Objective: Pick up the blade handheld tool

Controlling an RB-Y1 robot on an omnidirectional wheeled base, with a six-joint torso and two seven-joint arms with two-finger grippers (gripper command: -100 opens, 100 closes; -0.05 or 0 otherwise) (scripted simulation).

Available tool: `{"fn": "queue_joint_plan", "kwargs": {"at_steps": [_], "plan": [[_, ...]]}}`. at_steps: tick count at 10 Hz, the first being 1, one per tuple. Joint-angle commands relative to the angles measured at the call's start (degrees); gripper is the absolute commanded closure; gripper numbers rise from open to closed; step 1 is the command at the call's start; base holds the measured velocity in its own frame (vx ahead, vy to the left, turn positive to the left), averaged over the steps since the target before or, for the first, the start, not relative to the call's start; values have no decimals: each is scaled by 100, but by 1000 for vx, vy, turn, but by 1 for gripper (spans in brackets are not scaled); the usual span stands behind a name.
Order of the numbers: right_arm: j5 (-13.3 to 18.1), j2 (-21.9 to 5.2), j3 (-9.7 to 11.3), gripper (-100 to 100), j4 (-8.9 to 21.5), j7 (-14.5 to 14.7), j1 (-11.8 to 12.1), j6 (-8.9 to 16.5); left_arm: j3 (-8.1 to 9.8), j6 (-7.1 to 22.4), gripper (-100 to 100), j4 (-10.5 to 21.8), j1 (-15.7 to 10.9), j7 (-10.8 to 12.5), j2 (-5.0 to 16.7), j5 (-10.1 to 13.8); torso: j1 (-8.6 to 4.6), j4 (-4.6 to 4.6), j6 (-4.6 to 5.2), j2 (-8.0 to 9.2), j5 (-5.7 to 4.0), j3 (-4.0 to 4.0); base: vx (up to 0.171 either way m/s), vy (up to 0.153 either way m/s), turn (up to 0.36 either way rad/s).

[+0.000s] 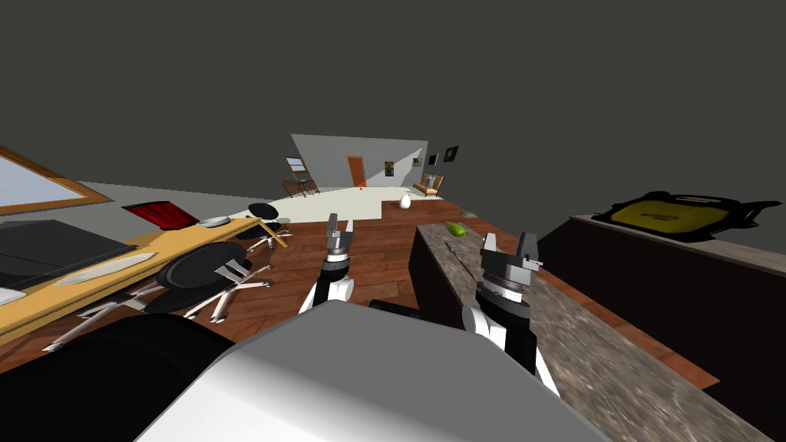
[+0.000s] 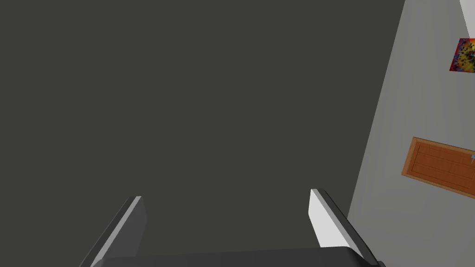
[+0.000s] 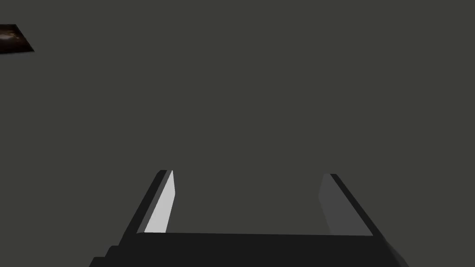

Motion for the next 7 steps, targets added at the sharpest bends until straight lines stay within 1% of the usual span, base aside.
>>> {"fn": "queue_joint_plan", "kwargs": {"at_steps": [1, 4, 7], "plan": [[27, -225, -37, -100, 38, 23, 63, 26, 0, 0, 0, 0, 0, 0, 0, 0, 0, 0, 0, 0, 0, 0, 7, 3, 0], [134, -744, -188, -100, 188, 114, 308, 130, 0, 0, 0, 0, 0, 0, 0, 0, 2, -2, 0, -7, 0, -4, 25, 14, -4], [310, -1272, -441, -100, 430, 263, 696, 302, 0, 0, 0, 0, 0, 0, 0, 0, 3, -3, 0, -13, 0, -8, 41, 18, -14]]}}
